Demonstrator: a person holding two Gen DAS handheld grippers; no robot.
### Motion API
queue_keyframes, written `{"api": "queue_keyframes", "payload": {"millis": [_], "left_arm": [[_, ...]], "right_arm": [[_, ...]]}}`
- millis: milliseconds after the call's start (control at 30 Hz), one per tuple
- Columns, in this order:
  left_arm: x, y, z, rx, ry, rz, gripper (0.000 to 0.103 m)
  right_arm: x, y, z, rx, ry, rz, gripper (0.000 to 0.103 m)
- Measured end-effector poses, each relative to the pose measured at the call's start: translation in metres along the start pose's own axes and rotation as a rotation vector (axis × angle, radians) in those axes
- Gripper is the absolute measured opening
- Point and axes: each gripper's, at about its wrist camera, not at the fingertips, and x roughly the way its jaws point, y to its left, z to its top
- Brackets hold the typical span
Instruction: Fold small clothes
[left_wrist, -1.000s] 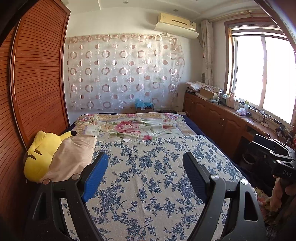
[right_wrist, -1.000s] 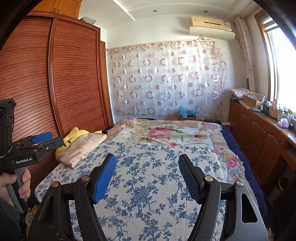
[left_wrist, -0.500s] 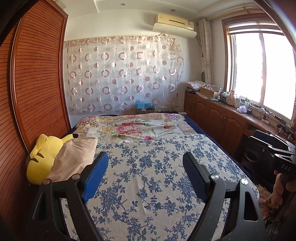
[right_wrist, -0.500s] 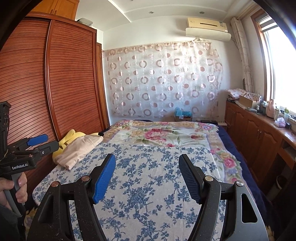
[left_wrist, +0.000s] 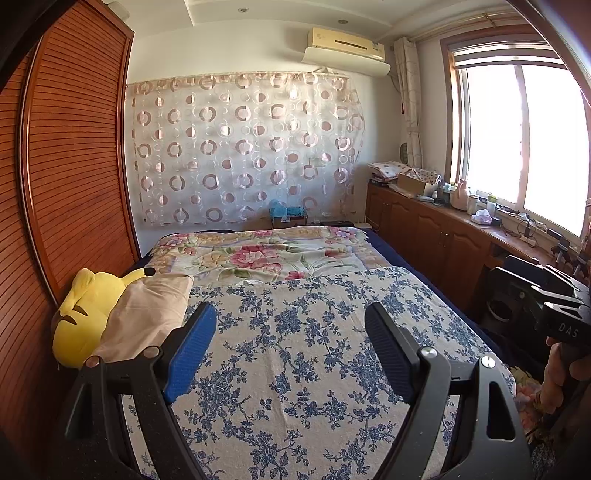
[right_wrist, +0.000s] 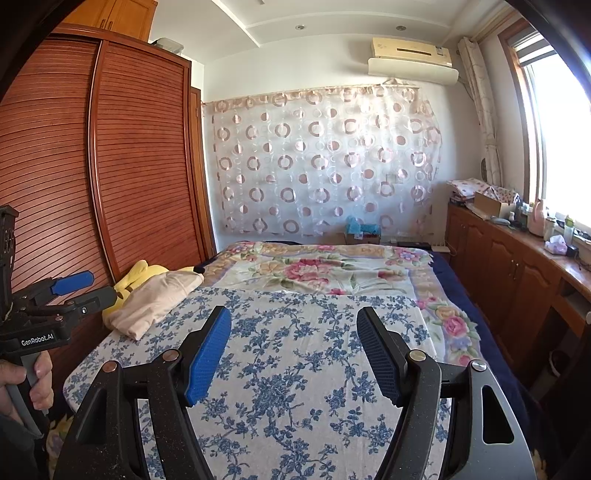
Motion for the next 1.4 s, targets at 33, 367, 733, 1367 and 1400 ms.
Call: {"api": "queue_keyframes", "payload": {"millis": [33,367,733,1367,1400], "left_arm": [[0.000,0.000,0.000,0.000,-0.001,0.000,0.083],[-0.002,-0.001,0.002,0.003,-0.006,-0.001,0.083],[-0.003,-0.002,0.002,0.005,-0.010,0.000,0.083],[-0.008,-0.009,0.012,0.011,-0.025,0.001,0.083],[-0.009,-0.009,0.010,0.010,-0.025,0.001,0.083]], "right_arm": [[0.000,0.000,0.000,0.000,0.000,0.000,0.073],[-0.001,-0.006,0.000,-0.008,-0.004,0.004,0.073],[-0.002,-0.009,-0.001,0.000,-0.009,0.013,0.073],[-0.006,-0.011,-0.007,-0.020,-0.029,-0.003,0.073],[-0.006,-0.011,-0.007,-0.020,-0.029,-0.004,0.073]]}}
